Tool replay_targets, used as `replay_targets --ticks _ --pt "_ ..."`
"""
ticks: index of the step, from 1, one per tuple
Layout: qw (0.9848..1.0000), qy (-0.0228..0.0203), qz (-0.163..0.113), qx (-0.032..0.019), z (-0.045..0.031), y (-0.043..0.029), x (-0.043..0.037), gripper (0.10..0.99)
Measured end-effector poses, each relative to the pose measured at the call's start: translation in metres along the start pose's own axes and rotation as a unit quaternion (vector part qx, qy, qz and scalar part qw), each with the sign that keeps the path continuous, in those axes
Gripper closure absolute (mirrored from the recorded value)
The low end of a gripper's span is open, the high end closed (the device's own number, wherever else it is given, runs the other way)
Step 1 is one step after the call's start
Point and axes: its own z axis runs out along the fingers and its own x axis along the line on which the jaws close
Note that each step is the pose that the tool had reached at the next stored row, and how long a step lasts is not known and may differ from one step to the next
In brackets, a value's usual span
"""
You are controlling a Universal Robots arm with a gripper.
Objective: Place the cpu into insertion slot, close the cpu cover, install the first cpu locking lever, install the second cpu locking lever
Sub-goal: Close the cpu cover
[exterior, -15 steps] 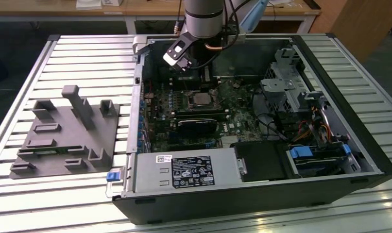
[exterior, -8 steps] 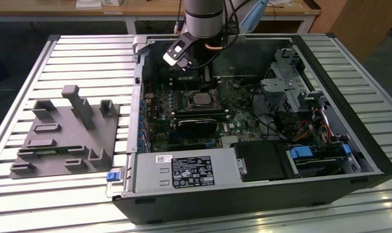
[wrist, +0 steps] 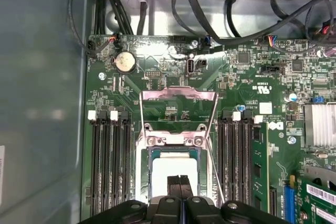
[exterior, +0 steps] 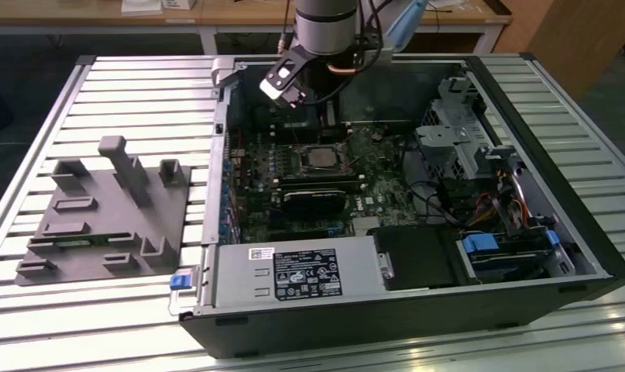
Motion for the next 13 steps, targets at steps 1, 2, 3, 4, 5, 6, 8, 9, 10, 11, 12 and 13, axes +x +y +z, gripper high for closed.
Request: replay_targets --ticks 1,2,3,4,5,6,8,9,10,11,12,13 --pt "1.0000 0.0000 0.000 0.0000 -0.0011 0.0001 0.0000 0.980" --pt "1.0000 0.0000 0.000 0.0000 -0.0021 0.0002 0.0000 0.980" --pt "1.0000 0.0000 0.000 0.0000 -0.0030 0.0003 -0.0001 0.980" --pt "1.0000 0.0000 0.000 0.0000 -0.0040 0.0003 -0.0001 0.980" --pt "1.0000 0.0000 0.000 0.0000 -0.0051 0.0004 -0.0001 0.980" --pt "1.0000 0.0000 0.000 0.0000 -0.0062 0.0005 -0.0001 0.980" --pt "1.0000 0.0000 0.000 0.0000 -0.0081 0.0007 -0.0002 0.980" --pt "1.0000 0.0000 0.000 0.0000 -0.0094 0.0008 -0.0002 0.980" --pt "1.0000 0.0000 0.000 0.0000 -0.0108 0.0009 -0.0002 0.980" --pt "1.0000 0.0000 0.000 0.0000 -0.0122 0.0010 -0.0002 0.980" --pt "1.0000 0.0000 0.000 0.0000 -0.0137 0.0011 -0.0003 0.980" --pt "1.0000 0.0000 0.000 0.0000 -0.0153 0.0013 -0.0003 0.980"
